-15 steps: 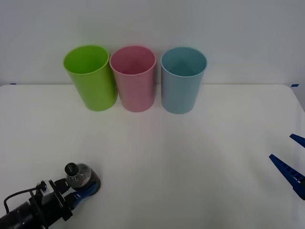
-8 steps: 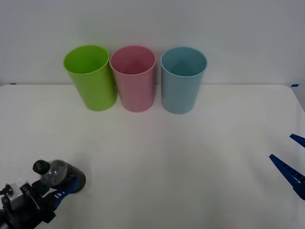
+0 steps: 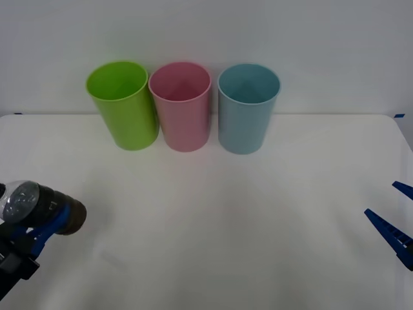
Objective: Grasp the object on the table and drop it into the matching bin: aluminum can to the light blue bin, PET bottle to the pink bin.
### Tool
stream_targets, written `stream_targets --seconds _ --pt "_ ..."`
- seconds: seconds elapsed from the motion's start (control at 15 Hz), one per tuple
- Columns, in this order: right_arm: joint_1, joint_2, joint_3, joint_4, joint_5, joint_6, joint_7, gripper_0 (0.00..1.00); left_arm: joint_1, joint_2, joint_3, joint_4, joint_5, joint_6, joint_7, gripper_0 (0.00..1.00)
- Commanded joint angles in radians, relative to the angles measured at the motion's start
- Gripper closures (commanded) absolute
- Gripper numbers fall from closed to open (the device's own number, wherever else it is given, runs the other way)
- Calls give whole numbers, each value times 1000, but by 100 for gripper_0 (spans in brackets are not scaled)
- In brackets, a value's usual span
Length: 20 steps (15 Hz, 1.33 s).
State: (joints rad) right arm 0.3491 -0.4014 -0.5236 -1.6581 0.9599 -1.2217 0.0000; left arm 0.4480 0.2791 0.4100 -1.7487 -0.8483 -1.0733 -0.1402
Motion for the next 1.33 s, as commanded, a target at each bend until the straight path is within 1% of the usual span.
stream_targets --seconds 0.07,0.27,0.4,0.53,0.87,1.0,1.13,1.2,1.33 --pt "0 0 0 0 0 0 0 0 -49 -1 -7 -48 -1 21 70 100" --pt "0 0 0 0 0 0 0 0 -115 -1 -22 -75 -32 66 94 100" --pt "0 0 0 0 0 0 0 0 -161 2 -50 -103 -40 119 113 100" --pt "0 0 0 0 0 0 0 0 -209 2 -80 -130 -92 177 154 100" --pt "0 0 0 0 0 0 0 0 -379 3 -116 -138 -235 214 335 100" --pt "0 0 0 0 0 0 0 0 -448 6 -149 -137 -302 262 404 100" --pt "0 0 0 0 0 0 0 0 -523 6 -185 -115 -371 291 452 100" --pt "0 0 0 0 0 0 0 0 -558 6 -197 -89 -396 299 455 100" --pt "0 0 0 0 0 0 0 0 -655 6 -212 -6 -460 306 456 100"
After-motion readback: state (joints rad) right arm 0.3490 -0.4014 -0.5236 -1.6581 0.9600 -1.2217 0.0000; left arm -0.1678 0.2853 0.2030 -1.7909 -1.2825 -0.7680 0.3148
